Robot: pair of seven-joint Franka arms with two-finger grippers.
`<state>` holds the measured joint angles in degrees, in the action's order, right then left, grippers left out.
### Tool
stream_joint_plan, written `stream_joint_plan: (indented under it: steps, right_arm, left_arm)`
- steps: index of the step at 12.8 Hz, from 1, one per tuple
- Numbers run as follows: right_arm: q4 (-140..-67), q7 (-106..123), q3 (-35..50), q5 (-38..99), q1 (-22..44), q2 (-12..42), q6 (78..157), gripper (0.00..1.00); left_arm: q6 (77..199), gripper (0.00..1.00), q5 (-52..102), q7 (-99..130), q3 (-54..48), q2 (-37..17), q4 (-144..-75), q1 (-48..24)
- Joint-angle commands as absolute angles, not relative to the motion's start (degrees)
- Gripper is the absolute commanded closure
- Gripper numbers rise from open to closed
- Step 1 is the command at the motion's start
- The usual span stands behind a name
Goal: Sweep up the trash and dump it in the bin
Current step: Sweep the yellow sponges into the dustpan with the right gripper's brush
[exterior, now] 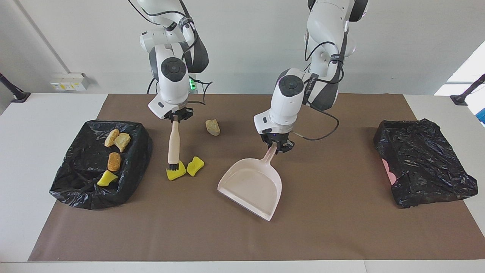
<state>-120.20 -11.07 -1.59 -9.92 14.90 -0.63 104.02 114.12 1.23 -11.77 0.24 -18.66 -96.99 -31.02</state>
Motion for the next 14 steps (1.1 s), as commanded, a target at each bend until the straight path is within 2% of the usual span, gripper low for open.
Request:
stream_joint_plan:
  steps: [1, 6, 8, 10, 14]
  right_arm:
    - [-119.3, -1.2, -1.4, -12.1, 9.9, 0.9, 107.2, 1.00]
    - [-119.8, 1.1, -1.4, -14.0, 5.9, 6.8, 115.5, 1.00]
    - [-121.6, 0.5, -1.3, -13.5, 5.5, 7.2, 117.4, 1.00]
    - [-122.1, -3.4, -1.0, -11.3, 6.9, 6.9, 116.5, 1.00]
    - [-123.1, -13.3, -0.9, -6.7, 14.3, 7.3, 116.8, 1.00]
  left_arm:
    - [108.6, 1.00, -3.1, -25.2, -0.1, -16.8, -97.9, -28.9]
    - [107.8, 1.00, -4.9, -41.0, -0.1, -14.8, -101.6, -27.9]
    - [111.7, 1.00, -4.9, -43.7, -0.1, -12.4, -106.8, -28.6]
    - [116.1, 1.00, -4.9, -43.8, -0.2, -9.5, -112.6, -29.7]
    - [117.0, 1.00, -4.8, -43.2, -0.3, -9.1, -113.4, -30.1]
